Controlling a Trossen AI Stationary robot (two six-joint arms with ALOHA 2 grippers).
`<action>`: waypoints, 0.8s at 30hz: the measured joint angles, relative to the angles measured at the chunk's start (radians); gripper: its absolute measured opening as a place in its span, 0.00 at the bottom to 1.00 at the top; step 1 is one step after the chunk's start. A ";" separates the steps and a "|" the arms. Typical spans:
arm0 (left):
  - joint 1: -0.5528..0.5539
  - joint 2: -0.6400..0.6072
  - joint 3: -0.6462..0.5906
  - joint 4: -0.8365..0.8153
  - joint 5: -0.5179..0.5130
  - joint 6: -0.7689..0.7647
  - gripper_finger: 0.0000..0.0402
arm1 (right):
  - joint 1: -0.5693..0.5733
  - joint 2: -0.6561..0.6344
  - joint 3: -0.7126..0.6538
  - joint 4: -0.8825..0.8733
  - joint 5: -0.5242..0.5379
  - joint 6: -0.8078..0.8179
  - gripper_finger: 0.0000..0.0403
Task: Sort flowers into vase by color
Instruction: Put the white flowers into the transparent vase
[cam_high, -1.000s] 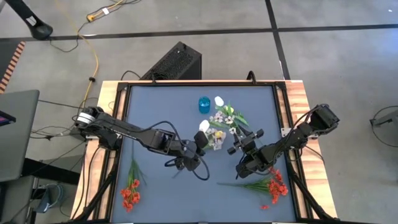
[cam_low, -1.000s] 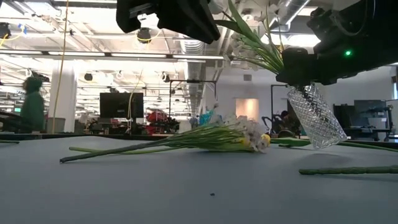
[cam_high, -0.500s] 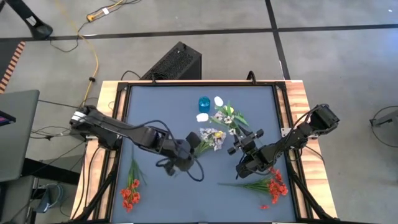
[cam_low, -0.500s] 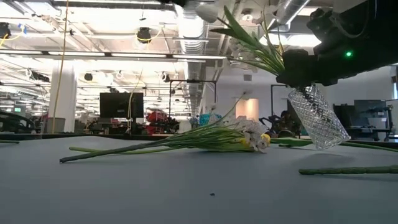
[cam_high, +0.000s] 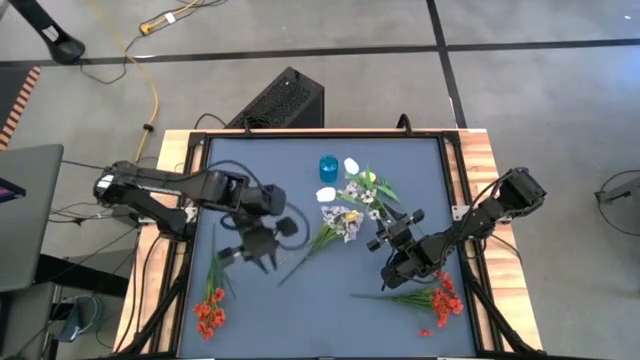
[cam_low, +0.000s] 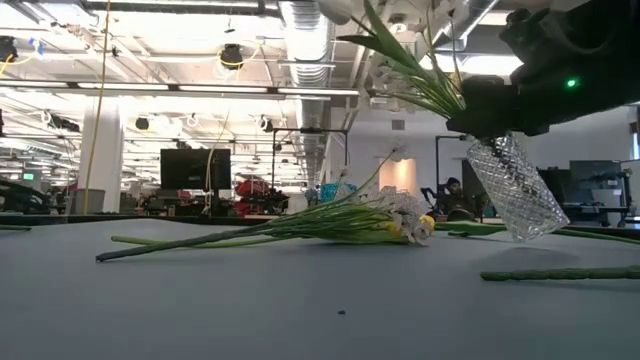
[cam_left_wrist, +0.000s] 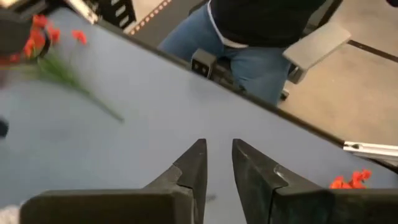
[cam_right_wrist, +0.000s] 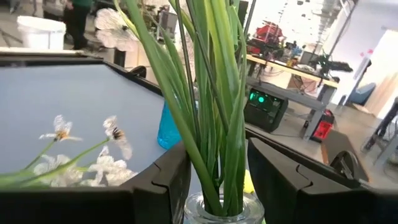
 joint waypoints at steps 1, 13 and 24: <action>0.016 0.002 -0.003 -0.007 0.000 0.007 0.14 | 0.009 -0.003 0.000 0.000 0.000 -0.014 0.43; 0.259 -0.073 -0.445 0.630 0.085 -0.382 0.01 | 0.130 -0.188 0.000 -0.132 -0.081 -0.095 0.43; 0.197 -0.077 -0.470 0.641 0.001 -0.384 0.00 | 0.228 -0.492 -0.017 -0.110 -0.660 -0.390 0.43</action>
